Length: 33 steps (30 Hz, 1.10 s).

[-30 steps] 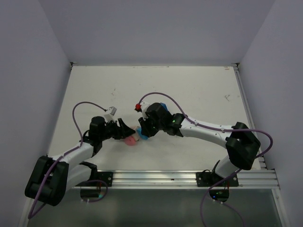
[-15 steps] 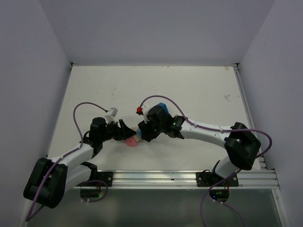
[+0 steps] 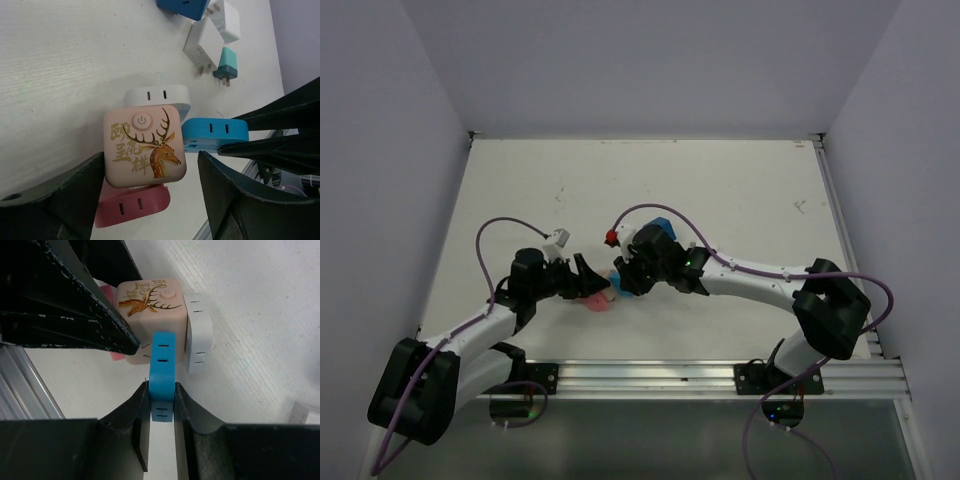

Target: Pull the plug off the socket

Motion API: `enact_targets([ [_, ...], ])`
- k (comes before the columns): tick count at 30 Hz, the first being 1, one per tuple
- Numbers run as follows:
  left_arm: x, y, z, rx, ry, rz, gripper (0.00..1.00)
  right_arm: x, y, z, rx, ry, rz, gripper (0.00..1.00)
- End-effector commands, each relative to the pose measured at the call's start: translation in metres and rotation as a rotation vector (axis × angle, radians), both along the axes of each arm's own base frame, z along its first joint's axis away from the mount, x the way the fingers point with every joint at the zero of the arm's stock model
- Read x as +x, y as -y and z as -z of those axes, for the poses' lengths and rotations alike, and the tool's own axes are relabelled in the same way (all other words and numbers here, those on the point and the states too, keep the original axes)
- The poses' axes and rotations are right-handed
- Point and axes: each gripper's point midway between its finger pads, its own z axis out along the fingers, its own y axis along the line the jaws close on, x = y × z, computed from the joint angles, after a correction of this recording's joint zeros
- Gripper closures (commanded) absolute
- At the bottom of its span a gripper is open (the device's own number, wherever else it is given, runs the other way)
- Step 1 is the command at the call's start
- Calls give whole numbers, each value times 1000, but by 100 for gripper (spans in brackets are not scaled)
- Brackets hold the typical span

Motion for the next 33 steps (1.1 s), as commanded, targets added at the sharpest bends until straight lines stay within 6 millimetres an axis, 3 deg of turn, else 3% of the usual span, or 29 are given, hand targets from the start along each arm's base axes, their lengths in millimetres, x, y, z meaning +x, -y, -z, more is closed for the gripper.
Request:
enact_targets([
  [1, -1, 11, -15, -23, 4, 71, 19, 8, 3, -7, -15, 102, -61, 100],
  [5, -1, 16, -22, -27, -13, 110, 11, 10, 8, -10, -61, 180, -148, 100],
  [14, -1, 13, -14, 16, -62, 116, 14, 14, 16, -11, -93, 215, -273, 100],
  [23, 1, 12, -5, 30, -93, 99, 9, 19, 18, -19, -73, 179, -312, 100],
  [33, 12, 28, -15, -9, -84, 96, 8, 15, 14, -14, -71, 142, -343, 100],
])
